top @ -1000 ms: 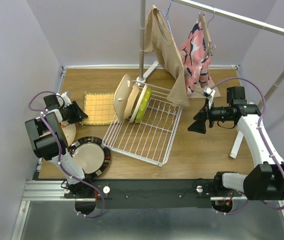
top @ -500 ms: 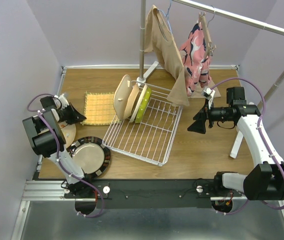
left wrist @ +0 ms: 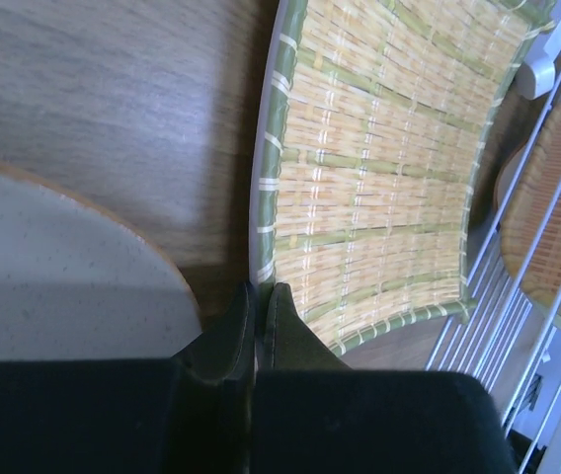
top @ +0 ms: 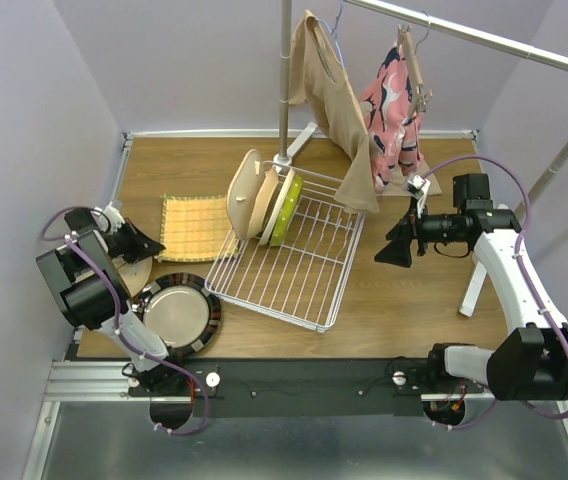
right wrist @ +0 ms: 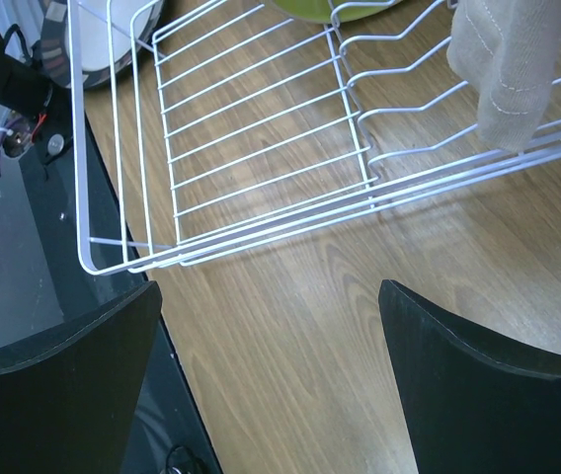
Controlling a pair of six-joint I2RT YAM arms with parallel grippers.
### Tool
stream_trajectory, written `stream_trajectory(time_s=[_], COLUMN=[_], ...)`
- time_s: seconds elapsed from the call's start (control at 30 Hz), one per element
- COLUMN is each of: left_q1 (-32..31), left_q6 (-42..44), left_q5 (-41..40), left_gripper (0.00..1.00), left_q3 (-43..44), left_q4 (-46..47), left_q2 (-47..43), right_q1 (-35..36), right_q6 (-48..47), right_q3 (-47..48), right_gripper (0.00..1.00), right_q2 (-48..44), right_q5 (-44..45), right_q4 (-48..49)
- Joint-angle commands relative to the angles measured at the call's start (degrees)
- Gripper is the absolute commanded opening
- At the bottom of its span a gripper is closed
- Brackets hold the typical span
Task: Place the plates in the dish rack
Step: Grab a plate with the left arm
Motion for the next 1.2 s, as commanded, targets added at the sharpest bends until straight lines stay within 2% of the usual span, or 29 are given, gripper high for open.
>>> stream_trajectory(time_s=[0.0,0.2,0.47,0.8,1.0,1.17], left_q1=[0.84,2.42,4.97,4.97,4.97,4.97], left_q6=[-1.82,-7.37,-15.45,-14.32,-16.16,-14.50], left_q5=[7.10,10.18,10.27,9.22,9.13,8.78], left_gripper=[0.00,0.00,0.00,0.00,0.00,0.00], left_q3=[-2.34,-3.92,-4.19,-4.89,-2.61,-0.50], left_q4=[3.51,9.75,16.00,16.71,19.17,18.03], left_q2=[-4.37,-7.62,-12.19,-9.91,-7.36,-4.90], right_q1=[0.18,0.27,0.71,0.71,0.71,0.62], right_q6=[0.68,1.55,1.38,0.24,0.94,0.24], right_q3=[2.15,3.03,3.12,7.51,13.57,13.06], right_gripper=[1.00,1.00,1.00,1.00,1.00,1.00], right_q2=[-0.29,-0.47,-0.21,0.15,-1.09,-1.09], right_q5=[-1.97,-2.15,-0.92,1.54,1.28,1.63], right_q4=[0.76,0.67,0.23,-0.47,-0.30,-0.56])
